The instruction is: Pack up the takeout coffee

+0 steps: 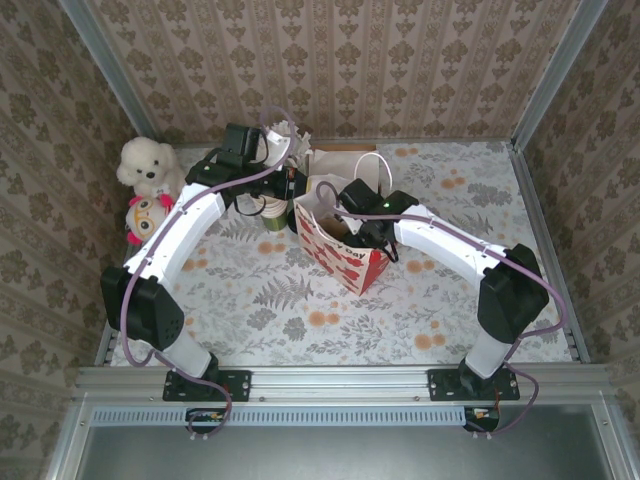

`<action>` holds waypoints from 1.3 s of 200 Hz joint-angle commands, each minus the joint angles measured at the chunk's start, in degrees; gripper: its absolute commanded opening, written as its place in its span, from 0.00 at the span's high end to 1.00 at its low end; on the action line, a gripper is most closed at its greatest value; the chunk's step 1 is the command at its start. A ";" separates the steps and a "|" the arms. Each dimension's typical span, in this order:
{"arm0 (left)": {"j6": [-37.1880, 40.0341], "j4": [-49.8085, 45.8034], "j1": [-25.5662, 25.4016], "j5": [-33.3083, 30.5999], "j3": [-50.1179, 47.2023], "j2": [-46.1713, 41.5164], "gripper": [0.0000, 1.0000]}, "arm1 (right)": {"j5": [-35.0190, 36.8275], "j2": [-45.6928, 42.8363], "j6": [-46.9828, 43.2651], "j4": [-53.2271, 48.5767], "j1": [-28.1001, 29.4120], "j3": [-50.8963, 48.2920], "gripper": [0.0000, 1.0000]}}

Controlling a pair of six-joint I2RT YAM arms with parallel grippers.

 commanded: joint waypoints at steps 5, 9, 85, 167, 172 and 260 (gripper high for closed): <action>-0.73 0.07 0.35 0.30 2.04 0.64 1.00 | -1.84 2.56 1.37 -3.72 -0.43 -1.38 0.76; -0.73 0.08 0.32 0.30 1.91 0.65 1.00 | -1.89 2.76 1.37 -3.72 -0.49 -1.39 0.76; -1.41 2.17 0.32 1.52 0.84 0.09 1.00 | -2.59 7.17 2.97 -7.39 -0.78 0.31 0.76; -1.05 2.02 0.34 1.45 0.13 -0.47 1.00 | -1.96 10.78 5.06 -9.67 -1.12 -1.99 0.76; -1.08 2.00 0.35 1.45 0.11 -0.51 1.00 | -1.80 11.21 5.19 -9.87 -1.13 -2.11 0.76; -0.74 2.15 0.34 1.71 -0.22 -0.90 1.00 | -2.58 14.32 6.91 -13.30 -1.11 0.57 0.76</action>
